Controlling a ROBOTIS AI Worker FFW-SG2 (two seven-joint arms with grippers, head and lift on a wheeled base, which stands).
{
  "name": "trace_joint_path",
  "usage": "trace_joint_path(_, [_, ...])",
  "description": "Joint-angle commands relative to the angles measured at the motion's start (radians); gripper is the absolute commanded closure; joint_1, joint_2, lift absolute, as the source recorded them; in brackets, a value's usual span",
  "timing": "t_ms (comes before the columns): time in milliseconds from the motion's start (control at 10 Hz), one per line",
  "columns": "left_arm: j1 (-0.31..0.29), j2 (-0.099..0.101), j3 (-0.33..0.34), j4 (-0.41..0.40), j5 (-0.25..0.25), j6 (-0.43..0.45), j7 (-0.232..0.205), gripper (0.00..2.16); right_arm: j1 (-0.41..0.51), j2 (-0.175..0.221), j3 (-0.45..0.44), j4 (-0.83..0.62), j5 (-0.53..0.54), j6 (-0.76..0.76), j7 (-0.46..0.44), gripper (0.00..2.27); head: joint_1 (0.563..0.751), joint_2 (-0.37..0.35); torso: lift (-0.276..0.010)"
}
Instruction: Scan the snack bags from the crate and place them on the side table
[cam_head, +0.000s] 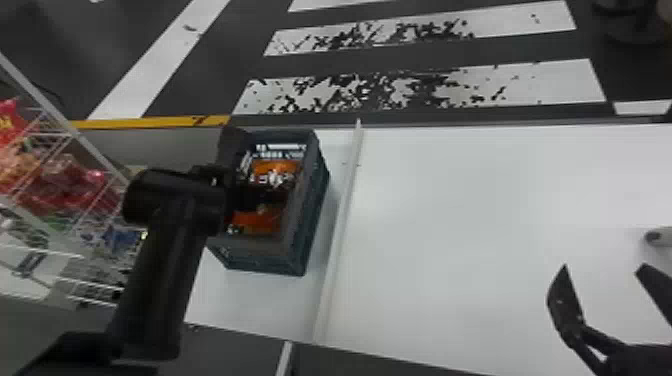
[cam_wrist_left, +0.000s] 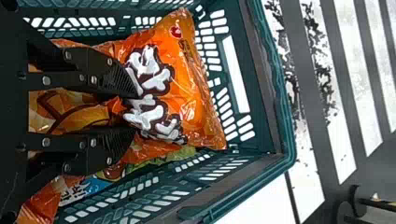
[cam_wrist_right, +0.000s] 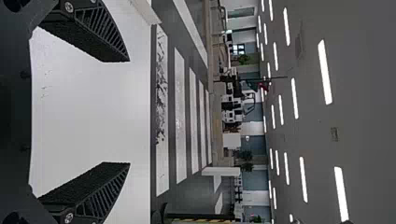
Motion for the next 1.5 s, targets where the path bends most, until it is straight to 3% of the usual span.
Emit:
trace_joint_path(0, [0.029, 0.001, 0.028, -0.055, 0.047, 0.001, -0.004, 2.13, 0.0, 0.002, 0.001, 0.001, 0.0, 0.0, 0.0, 0.09, 0.695, 0.278, -0.05])
trace_joint_path(500, [0.078, 0.012, 0.14, -0.211, 0.171, 0.096, -0.091, 2.13, -0.005, 0.007, 0.002, -0.001, 0.0, 0.015, 0.0, 0.09, 0.695, 0.266, -0.05])
trace_joint_path(800, [0.127, 0.03, 0.212, -0.322, 0.217, 0.17, -0.106, 2.13, -0.015, 0.007, 0.005, 0.001, 0.0, 0.03, 0.0, 0.09, 0.695, 0.281, -0.05])
trace_joint_path(1000, [0.145, 0.03, 0.26, -0.408, 0.249, 0.225, -0.115, 2.13, -0.021, 0.007, 0.007, 0.001, 0.0, 0.04, -0.006, 0.09, 0.695, 0.292, -0.05])
trace_joint_path(1100, [0.158, 0.03, 0.287, -0.461, 0.289, 0.268, -0.119, 2.13, -0.025, 0.005, 0.007, 0.002, 0.0, 0.043, -0.011, 0.09, 0.695, 0.297, -0.05])
trace_joint_path(1200, [0.178, 0.027, 0.303, -0.535, 0.313, 0.299, -0.115, 2.13, -0.028, 0.005, 0.007, 0.002, 0.0, 0.043, -0.011, 0.09, 0.695, 0.297, -0.05])
trace_joint_path(1400, [0.216, -0.003, 0.318, -0.679, 0.375, 0.394, -0.105, 2.13, -0.031, 0.007, 0.007, 0.002, 0.0, 0.043, -0.012, 0.09, 0.695, 0.289, -0.05])
